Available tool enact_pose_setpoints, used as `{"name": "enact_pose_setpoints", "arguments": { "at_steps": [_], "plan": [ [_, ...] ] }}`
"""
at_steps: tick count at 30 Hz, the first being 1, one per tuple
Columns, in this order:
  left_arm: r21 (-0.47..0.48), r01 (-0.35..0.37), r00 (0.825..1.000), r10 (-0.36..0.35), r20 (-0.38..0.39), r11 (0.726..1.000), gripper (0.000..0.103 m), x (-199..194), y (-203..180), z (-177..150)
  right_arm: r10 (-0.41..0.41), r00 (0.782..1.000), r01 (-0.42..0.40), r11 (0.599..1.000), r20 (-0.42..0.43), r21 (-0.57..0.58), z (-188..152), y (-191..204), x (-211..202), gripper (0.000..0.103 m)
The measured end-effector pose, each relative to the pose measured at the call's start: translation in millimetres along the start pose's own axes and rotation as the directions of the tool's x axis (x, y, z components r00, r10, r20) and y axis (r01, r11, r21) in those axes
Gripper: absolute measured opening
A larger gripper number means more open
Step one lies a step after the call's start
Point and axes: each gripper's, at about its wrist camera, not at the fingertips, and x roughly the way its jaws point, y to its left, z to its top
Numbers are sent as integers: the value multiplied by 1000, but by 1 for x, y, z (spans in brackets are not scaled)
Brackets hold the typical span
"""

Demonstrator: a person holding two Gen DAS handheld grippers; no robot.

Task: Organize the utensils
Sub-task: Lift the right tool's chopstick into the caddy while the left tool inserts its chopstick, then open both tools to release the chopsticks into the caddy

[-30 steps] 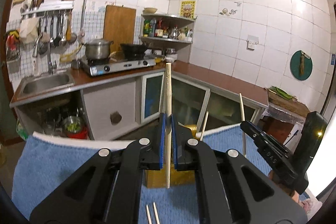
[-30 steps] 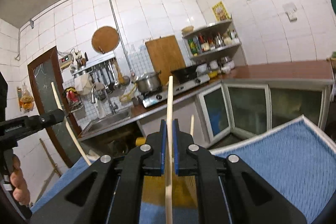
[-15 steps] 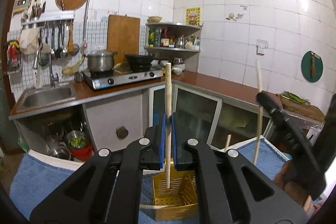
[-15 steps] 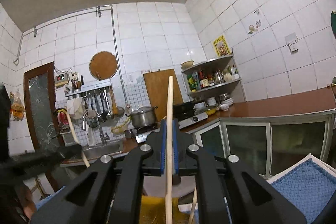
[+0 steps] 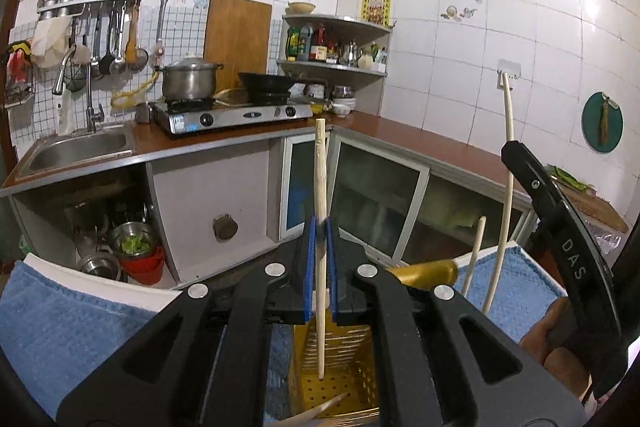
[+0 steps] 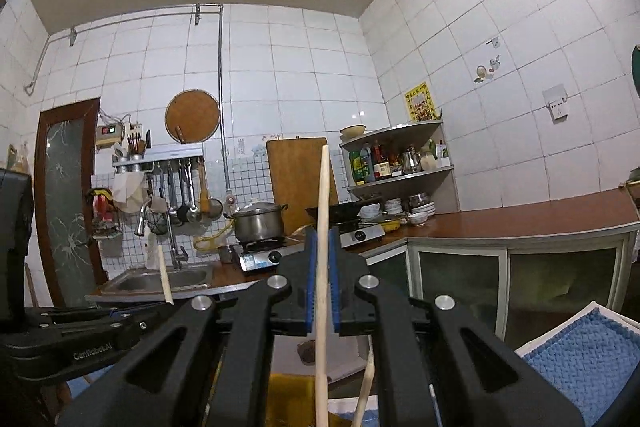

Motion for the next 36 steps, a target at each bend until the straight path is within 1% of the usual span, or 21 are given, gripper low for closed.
{"name": "enact_pose_setpoints", "arguments": {
  "at_steps": [3, 5, 12, 15, 16, 18, 21, 22, 23, 24, 25, 26, 27, 28, 29, 30, 33, 34, 35, 36],
  "plan": [
    [0, -4, 1000, 4, -14, 1000, 4, 6, 2, -6, -7, 1000, 7, 999, 7, -48, -11, 4, -2, 6],
    [1, -5, 1000, 5, -22, 1000, 4, 10, 3, -10, -10, 1000, 10, 999, 1, -54, -17, 2, -2, 6],
    [25, -25, 998, 26, -51, 999, 4, 11, 1, -22, -18, 998, 12, 996, -64, -86, -35, -4, -10, 6],
    [17, -30, 997, 31, -68, 999, 4, 7, 1, -21, -13, 991, 0, 996, -135, -90, -42, -10, -15, 6],
    [14, -30, 997, 31, -75, 999, 4, 5, 1, -21, -12, 985, -5, 995, -171, -102, -44, -10, -15, 6],
    [12, -28, 996, 29, -90, 1000, 4, -1, 0, -20, -13, 977, -11, 994, -214, -111, -48, -11, -17, 6],
    [32, -45, 995, 48, -84, 998, 4, -12, -3, -17, -10, 958, -22, 994, -288, -106, -44, -12, -20, 7],
    [41, -52, 995, 56, -86, 998, 8, -18, -4, -15, -5, 946, -28, 995, -325, -95, -41, -14, -20, 7],
    [46, -56, 994, 60, -95, 997, 16, -23, -4, -13, -2, 937, -30, 996, -350, -84, -39, -16, -19, 8],
    [47, -57, 993, 61, -101, 997, 23, -26, -4, -12, 0, 928, -30, 997, -373, -73, -36, -17, -20, 11],
    [46, -61, 992, 65, -104, 997, 40, -34, -3, -10, -4, 916, -24, 998, -402, -63, -31, -20, -21, 18],
    [44, -70, 993, 74, -96, 997, 56, -42, -2, -9, -8, 909, -17, 998, -417, -56, -29, -21, -23, 40],
    [44, -81, 992, 85, -89, 996, 62, -51, -2, -8, -5, 906, -14, 999, -424, -43, -25, -24, -29, 49],
    [45, -88, 993, 91, -81, 995, 65, -61, -2, -7, -2, 908, -14, 999, -420, -34, -19, -26, -37, 49],
    [46, -88, 992, 92, -83, 995, 67, -70, -1, -7, -2, 907, -16, 999, -421, -38, -17, -27, -42, 49],
    [44, -90, 991, 94, -99, 995, 68, -78, 0, -9, -2, 903, -17, 999, -429, -41, -14, -28, -49, 49],
    [29, -87, 986, 90, -138, 996, 77, -99, 5, -18, 7, 877, -25, 999, -481, -31, -10, -32, -66, 49],
    [23, -89, 985, 91, -144, 996, 84, -105, 7, -22, 10, 863, -28, 999, -505, -27, -10, -35, -75, 50],
    [16, -92, 984, 94, -150, 996, 91, -110, 9, -26, 9, 854, -28, 999, -521, -28, -11, -36, -82, 50],
    [7, -97, 983, 97, -156, 995, 94, -116, 11, -31, 13, 842, -33, 999, -539, -27, -12, -38, -90, 51]
  ]
}}
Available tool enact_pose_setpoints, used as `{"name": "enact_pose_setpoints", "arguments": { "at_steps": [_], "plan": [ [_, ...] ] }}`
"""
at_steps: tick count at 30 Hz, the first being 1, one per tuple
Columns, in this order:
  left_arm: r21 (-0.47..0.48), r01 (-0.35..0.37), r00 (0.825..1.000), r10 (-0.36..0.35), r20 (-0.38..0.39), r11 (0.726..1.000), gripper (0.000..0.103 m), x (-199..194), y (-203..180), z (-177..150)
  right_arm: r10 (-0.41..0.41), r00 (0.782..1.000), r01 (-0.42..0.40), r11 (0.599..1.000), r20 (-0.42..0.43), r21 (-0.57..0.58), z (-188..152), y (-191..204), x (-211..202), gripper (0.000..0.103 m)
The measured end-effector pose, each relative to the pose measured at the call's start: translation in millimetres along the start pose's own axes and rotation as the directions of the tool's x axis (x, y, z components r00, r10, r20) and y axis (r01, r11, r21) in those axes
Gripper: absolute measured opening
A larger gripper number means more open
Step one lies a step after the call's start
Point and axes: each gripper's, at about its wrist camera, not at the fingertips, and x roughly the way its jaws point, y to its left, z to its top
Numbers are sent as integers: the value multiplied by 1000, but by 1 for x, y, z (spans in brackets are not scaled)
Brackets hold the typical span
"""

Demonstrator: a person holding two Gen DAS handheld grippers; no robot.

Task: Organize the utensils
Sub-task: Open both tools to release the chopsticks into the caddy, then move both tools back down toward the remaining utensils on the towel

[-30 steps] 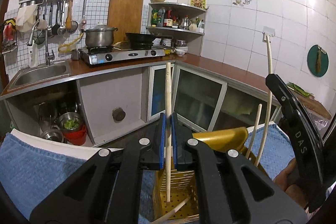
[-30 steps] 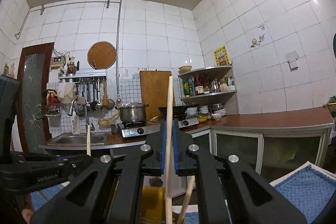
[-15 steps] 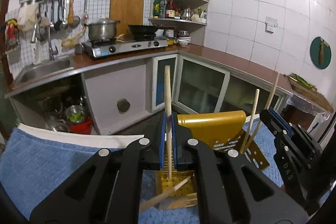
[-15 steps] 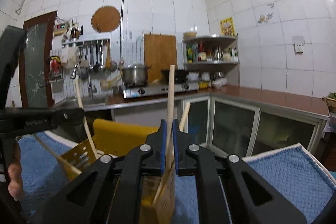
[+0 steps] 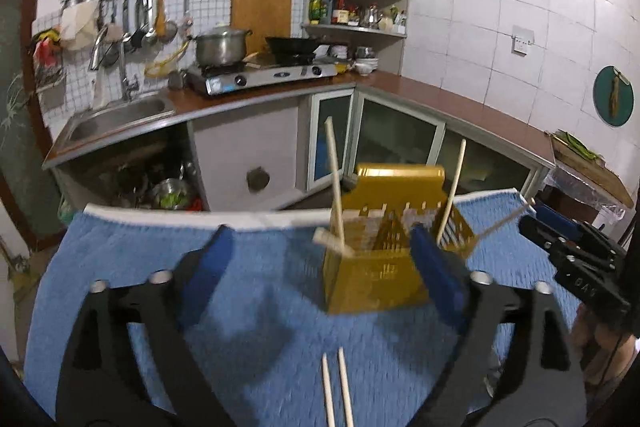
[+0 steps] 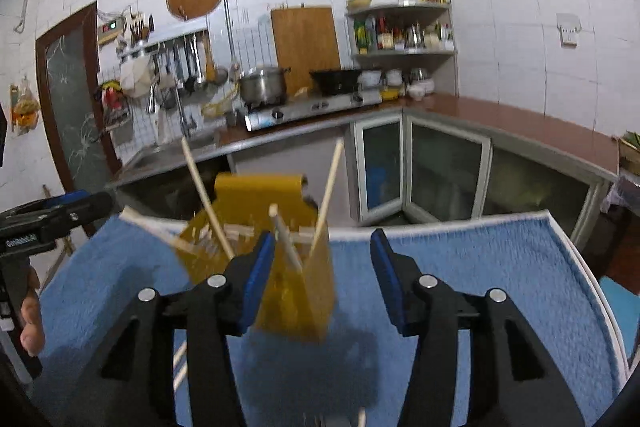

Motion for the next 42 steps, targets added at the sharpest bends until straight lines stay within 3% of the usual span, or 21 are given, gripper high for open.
{"name": "enact_pose_setpoints", "arguments": {
  "at_steps": [9, 18, 31, 39, 42],
  "plan": [
    [-54, 9, 994, -15, -110, 999, 97, -12, 13, -66, -7, 992, 7, 1000, -129, -3, -62, -12, -41, 55],
    [-80, 11, 970, -30, -241, 997, 97, 16, 15, -124, -73, 963, 75, 997, -261, -2, -127, -38, -34, 55],
    [-54, -18, 944, 0, -329, 998, 97, 44, 15, -153, -88, 938, 89, 996, -334, -14, -145, -44, -11, 55],
    [-76, -14, 940, -13, -341, 997, 96, 52, 17, -159, -87, 932, 81, 996, -351, -33, -147, -40, -6, 54],
    [-65, -4, 938, -19, -347, 998, 91, 55, 14, -161, -85, 932, 81, 996, -351, -26, -146, -41, -6, 51]
  ]
}}
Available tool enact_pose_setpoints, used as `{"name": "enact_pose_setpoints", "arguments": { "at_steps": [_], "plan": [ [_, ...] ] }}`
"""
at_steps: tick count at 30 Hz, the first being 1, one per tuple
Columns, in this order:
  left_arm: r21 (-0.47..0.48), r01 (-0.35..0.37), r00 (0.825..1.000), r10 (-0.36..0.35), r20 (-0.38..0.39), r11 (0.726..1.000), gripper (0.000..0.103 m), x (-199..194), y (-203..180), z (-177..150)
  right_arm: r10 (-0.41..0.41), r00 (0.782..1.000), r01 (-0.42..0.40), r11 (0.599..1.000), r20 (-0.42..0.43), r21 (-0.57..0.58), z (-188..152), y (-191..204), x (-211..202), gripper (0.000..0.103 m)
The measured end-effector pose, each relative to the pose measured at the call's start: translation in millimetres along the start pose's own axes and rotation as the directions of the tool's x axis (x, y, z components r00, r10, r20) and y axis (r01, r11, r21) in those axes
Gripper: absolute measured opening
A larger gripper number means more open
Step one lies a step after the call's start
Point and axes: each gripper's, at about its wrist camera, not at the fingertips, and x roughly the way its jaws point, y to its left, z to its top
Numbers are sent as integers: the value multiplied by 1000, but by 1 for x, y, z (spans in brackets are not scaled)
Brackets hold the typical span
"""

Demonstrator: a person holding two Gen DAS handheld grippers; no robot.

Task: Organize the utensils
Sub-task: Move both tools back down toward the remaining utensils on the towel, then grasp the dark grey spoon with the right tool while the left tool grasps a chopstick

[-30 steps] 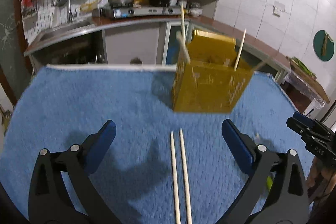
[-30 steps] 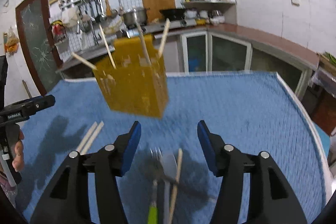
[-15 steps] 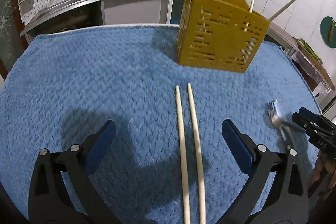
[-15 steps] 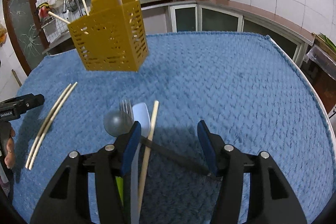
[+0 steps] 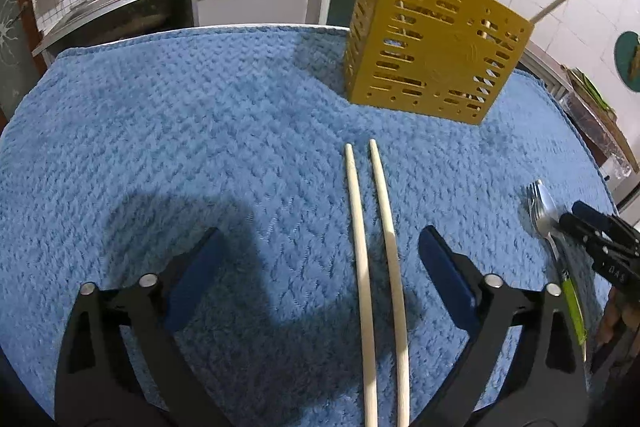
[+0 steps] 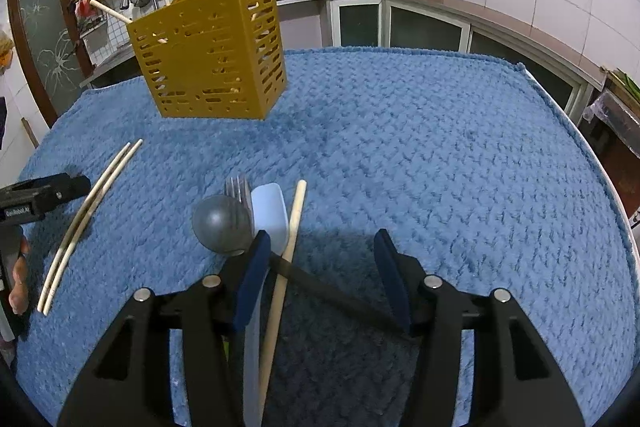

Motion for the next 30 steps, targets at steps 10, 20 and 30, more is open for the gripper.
{"name": "enact_pose_setpoints", "arguments": {
  "at_steps": [10, 20, 30],
  "plan": [
    [-6, 17, 1000, -18, -12, 1000, 72, 5, 2, 1, 12, 1000, -12, 999, -5, -46, -2, 10, -2, 45],
    [0, 16, 1000, -16, -16, 1000, 60, 8, 0, 3, 28, 999, -29, 997, -22, -69, 0, 15, 3, 28],
    [9, -3, 1000, 3, -25, 1000, 52, 15, -4, 12, -2, 996, 13, 993, -88, 120, 21, -15, 14, 2]
  ]
}}
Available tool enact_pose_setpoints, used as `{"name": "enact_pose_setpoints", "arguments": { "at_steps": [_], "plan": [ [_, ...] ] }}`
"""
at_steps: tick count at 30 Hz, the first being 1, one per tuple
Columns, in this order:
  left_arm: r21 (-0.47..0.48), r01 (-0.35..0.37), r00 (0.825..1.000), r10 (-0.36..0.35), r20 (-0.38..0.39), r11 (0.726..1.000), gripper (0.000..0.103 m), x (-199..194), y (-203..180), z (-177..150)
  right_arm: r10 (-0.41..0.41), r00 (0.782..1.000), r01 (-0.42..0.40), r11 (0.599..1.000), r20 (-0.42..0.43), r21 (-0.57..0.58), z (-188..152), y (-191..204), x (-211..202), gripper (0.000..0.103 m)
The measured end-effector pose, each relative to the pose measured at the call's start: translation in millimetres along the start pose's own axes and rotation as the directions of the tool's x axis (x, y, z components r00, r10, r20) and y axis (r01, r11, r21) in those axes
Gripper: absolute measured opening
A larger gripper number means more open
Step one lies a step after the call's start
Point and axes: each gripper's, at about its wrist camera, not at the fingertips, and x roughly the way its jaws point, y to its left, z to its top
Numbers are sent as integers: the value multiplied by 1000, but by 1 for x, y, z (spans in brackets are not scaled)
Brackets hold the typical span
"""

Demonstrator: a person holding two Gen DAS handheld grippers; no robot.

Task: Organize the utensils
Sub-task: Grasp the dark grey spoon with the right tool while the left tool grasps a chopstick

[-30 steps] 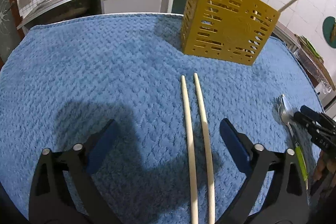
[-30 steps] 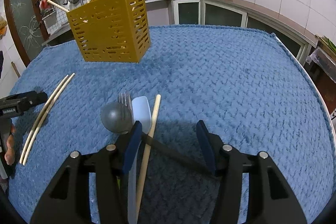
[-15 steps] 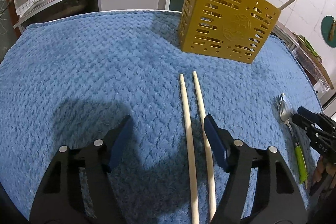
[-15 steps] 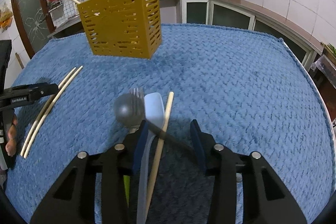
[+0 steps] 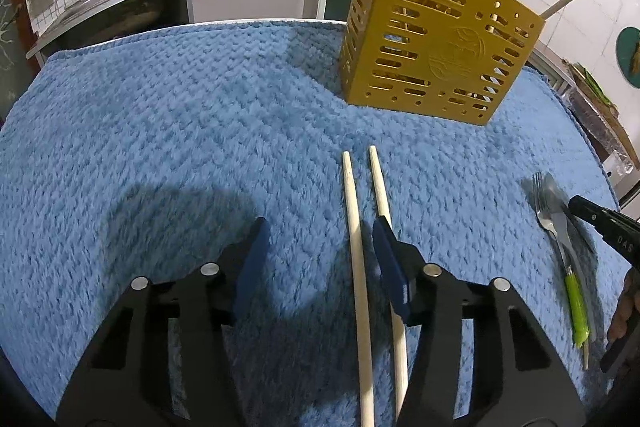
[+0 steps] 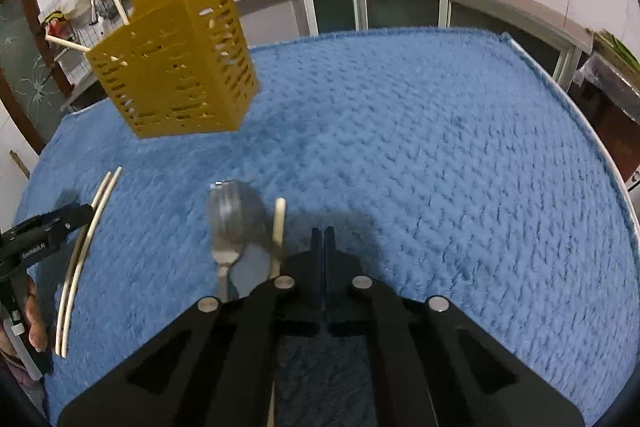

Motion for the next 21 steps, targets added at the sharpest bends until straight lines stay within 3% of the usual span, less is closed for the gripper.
{"name": "enact_pose_setpoints", "arguments": {
  "at_steps": [2, 8, 10, 11, 12, 17, 19, 21],
  "plan": [
    [12, -7, 1000, 7, -9, 1000, 50, 2, -4, 4, 48, 999, -47, 999, 6, -13, 3, 0, 1, 3],
    [19, -6, 1000, 6, -14, 1000, 45, 4, -4, 6, 72, 997, -70, 995, 18, -75, 5, 3, -8, 5],
    [25, -8, 1000, 9, -12, 1000, 45, 5, -5, 6, 65, 998, -63, 993, 23, -103, 1, 6, -11, 25],
    [28, -11, 1000, 11, -11, 1000, 45, 5, -5, 6, 60, 998, -56, 992, 32, -111, -1, 6, -14, 49],
    [29, -13, 1000, 14, -10, 999, 45, 6, -6, 6, 59, 997, -54, 992, 40, -118, -2, 6, -15, 52],
    [40, -33, 999, 33, -4, 999, 39, 7, -9, 6, 71, 997, -66, 981, 22, -180, -9, 19, -16, 50],
    [36, -33, 999, 33, -5, 999, 36, 8, -8, 6, 37, 999, -34, 974, 10, -226, -10, 28, -12, 50],
    [29, -27, 1000, 27, -8, 999, 35, 8, -7, 7, 27, 1000, -29, 970, -13, -242, -10, 32, -7, 44]
  ]
}}
